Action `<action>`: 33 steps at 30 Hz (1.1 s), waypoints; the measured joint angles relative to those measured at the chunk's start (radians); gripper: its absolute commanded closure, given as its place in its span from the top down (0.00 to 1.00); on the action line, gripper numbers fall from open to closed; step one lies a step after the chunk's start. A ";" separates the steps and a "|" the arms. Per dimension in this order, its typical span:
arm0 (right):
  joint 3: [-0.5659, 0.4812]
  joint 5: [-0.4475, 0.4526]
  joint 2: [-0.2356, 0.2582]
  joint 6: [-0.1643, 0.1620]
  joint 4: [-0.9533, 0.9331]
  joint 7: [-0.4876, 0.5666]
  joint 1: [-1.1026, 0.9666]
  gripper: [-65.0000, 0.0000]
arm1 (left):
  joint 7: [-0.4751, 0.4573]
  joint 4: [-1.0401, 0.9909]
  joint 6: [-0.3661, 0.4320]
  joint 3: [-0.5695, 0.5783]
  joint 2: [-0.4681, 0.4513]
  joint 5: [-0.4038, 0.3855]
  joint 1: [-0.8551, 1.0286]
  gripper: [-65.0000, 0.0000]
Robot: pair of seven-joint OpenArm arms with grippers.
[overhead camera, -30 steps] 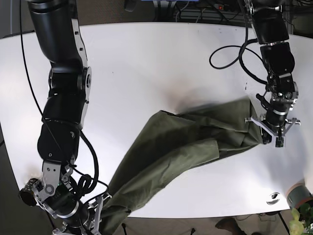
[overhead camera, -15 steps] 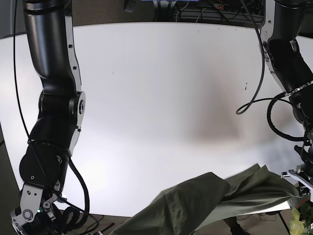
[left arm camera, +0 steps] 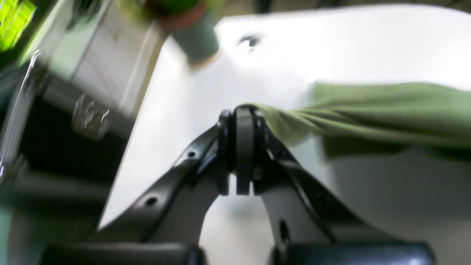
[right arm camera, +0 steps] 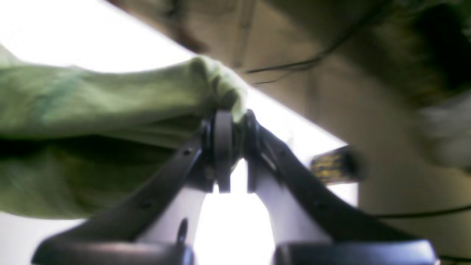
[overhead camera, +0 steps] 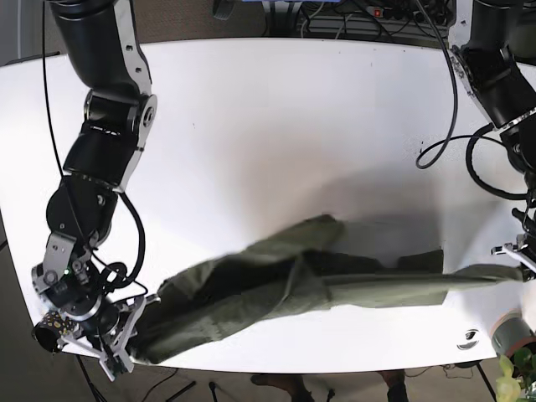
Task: Fold the T-shirt properly
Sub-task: 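Stretch the green T-shirt between both grippers and lay it on the table, then hold the T-shirt ends with both grippers and drag it taut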
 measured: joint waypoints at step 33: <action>0.186 0.662 -0.004 -0.011 0.271 -0.131 -0.832 0.00 | -0.008 0.108 -0.184 -0.323 0.046 -0.002 0.480 0.00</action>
